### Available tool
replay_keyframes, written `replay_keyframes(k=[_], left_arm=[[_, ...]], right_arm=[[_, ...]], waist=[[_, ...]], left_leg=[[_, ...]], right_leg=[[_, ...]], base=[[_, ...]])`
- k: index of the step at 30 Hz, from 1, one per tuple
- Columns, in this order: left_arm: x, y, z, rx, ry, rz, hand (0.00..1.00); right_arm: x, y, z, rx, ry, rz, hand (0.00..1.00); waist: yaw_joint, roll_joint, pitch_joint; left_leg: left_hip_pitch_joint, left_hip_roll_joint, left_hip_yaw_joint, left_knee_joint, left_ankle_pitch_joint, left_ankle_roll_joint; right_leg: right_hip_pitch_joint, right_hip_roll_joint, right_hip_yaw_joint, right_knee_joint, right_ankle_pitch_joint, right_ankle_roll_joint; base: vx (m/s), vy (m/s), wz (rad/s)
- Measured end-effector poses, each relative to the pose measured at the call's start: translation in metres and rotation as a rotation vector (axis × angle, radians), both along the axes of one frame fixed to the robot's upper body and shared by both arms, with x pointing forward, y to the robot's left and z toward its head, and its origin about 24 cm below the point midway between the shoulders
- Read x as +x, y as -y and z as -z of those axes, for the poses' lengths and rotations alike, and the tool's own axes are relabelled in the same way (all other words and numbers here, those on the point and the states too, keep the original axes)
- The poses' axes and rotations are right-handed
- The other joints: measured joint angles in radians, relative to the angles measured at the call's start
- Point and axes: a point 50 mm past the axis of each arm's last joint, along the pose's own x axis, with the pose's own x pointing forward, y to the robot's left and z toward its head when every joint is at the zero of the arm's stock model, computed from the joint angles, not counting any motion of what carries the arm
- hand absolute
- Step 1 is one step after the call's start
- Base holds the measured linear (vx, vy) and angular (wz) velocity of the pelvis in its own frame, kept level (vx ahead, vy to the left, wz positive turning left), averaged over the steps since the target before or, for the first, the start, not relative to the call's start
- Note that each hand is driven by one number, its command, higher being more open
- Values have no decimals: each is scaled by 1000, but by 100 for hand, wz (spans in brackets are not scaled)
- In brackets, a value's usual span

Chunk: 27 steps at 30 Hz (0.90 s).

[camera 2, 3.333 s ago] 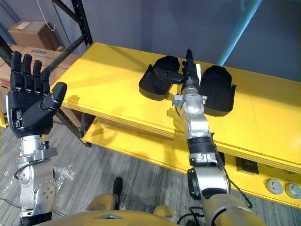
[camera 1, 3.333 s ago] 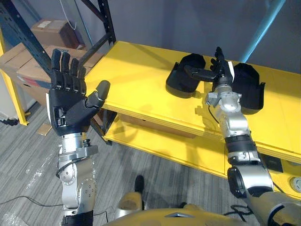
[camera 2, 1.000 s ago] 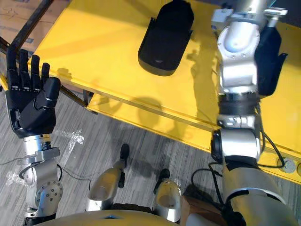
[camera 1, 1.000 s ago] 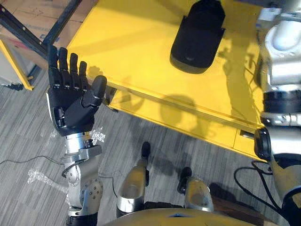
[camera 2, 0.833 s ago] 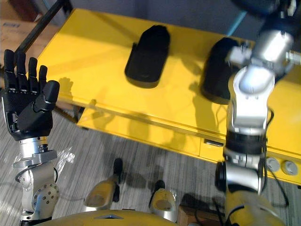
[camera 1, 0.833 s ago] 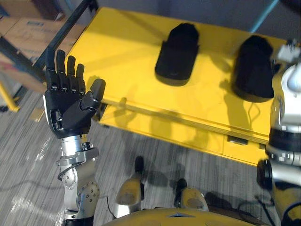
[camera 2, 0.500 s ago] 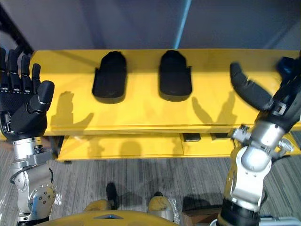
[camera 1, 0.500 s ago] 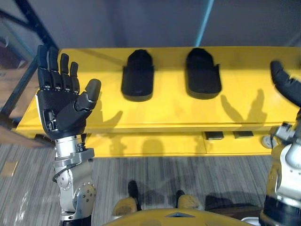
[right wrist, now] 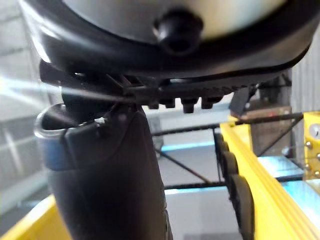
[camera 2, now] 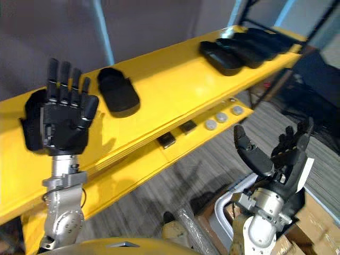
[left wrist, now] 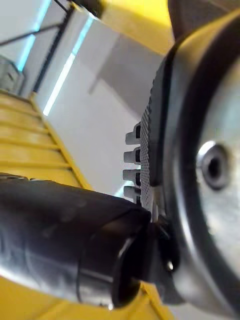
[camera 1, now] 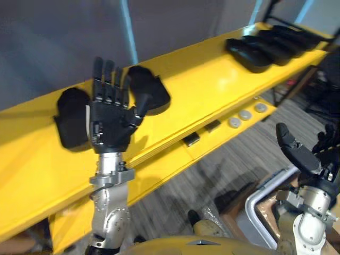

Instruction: Walk over and take three plastic housings, then place them on the shelf

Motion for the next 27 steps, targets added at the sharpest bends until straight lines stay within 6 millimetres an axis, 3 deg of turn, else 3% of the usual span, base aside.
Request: replay_keyframes(k=[2, 4, 5, 6, 7, 8, 10, 13, 15, 17, 18, 21, 23, 24, 25, 26, 27], left_arm=[[1, 11, 2, 56, -4, 26, 100], [2, 12, 0, 105, 9, 16, 100], [3, 10, -1, 120, 8, -8, 100], [5, 4, -3, 137, 4, -55, 100], [5, -2, -3, 129, -19, -105, 100], [3, -5, -2, 116, -38, -126, 100], [-4, -8, 3, 104, -68, -139, 100], [-7, -6, 4, 95, -60, -106, 100], [-7, -4, 3, 99, -49, -87, 100], [-7, -1, 2, 86, -36, -62, 100], [-7, 1, -1, 84, -22, -46, 100], [-6, 7, -1, 64, -25, -28, 100], [-5, 11, -3, 71, -29, -42, 100], [-4, 11, -4, 68, -26, -51, 100], [-2, 9, -6, 71, -16, -70, 100], [-1, 5, -7, 65, -16, -89, 100], [-1, 3, -6, 59, -18, -97, 100]], right_arm=[[-10, -6, 10, 34, -60, 4, 100], [-12, -8, 13, 69, -71, 6, 100], [-12, -9, 14, 97, -62, -3, 100], [-5, -13, 12, 128, -26, -30, 100], [1, -16, 11, 133, 1, -57, 100], [5, -17, 10, 93, 0, -56, 100], [12, -16, 12, 3, -35, -10, 100], [9, -11, 20, 14, -77, 117, 100], [5, -14, 34, 77, -131, 160, 100], [-5, -21, 43, 113, -183, 152, 100], [-12, -24, 48, 114, -222, 117, 100], [-14, -28, 53, 105, -249, 26, 100], [-4, -33, 55, 129, -202, -55, 100], [1, -36, 55, 133, -182, -78, 100], [13, -44, 51, 154, -133, -141, 100], [27, -55, 45, 151, -90, -219, 100], [33, -60, 42, 145, -70, -256, 100]], waist=[[-19, 6, -22], [-10, 14, -26], [2, 26, -33], [22, 42, -33], [46, 54, -32], [73, 76, -30], [89, 98, -35], [121, 102, -30], [152, 85, -10], [150, 74, -6], [147, 71, 4], [123, 80, 31], [126, 78, 67], [128, 85, 69], [137, 77, 80], [154, 64, 87], [166, 69, 92]], left_leg=[[4, 22, 24, 43, -25, -12], [-14, 45, -13, 137, -71, -11], [-42, 68, -107, 208, -118, 9], [-79, 87, -233, 312, -178, 49], [-112, 85, -367, 408, -248, 72], [-121, 77, -462, 452, -284, 76], [-136, 67, -570, 502, -321, 64], [-147, 53, -578, 495, -389, 47], [-149, 30, -583, 503, -400, 33], [-170, 7, -600, 521, -404, 39], [-186, 4, -593, 555, -417, 40], [-214, 20, -552, 625, -441, 37], [-221, 45, -488, 624, -430, 58], [-235, 63, -460, 615, -415, 62], [-246, 70, -422, 600, -389, 65], [-236, 79, -391, 582, -362, 63], [-233, 87, -382, 577, -352, 60]], right_leg=[[-2, 13, 2, 3, 4, -3], [-7, 30, 29, 18, 12, -15], [-19, 50, 60, 31, 13, -20], [-24, 75, 106, 49, 11, -34], [-39, 96, 148, 75, -3, -53], [-46, 117, 183, 99, -12, -55], [-75, 148, 201, 165, -44, -42], [-125, 141, 176, 228, -79, -24], [-127, 119, 174, 249, -88, -18], [-142, 100, 170, 264, -89, -13], [-160, 98, 167, 284, -76, 6], [-185, 104, 135, 301, -41, 20], [-201, 98, 34, 223, 84, -19], [-204, 95, 11, 198, 102, -28], [-258, 72, -97, 344, 17, -83], [-286, 31, -184, 531, -75, -116], [-290, 4, -217, 610, -99, -125]], base=[[72, -71, -44], [77, -58, -48], [101, -55, -103], [63, -8, -136], [5, 117, -145], [-50, 166, -116], [-62, 134, -47], [-146, 98, 18], [-162, 95, 12], [-101, 74, 6], [-54, 60, -17], [-51, 41, -55], [-156, 1, -96], [-193, -65, -88], [-159, -86, -78], [-128, -77, -69], [-122, -123, -56]])
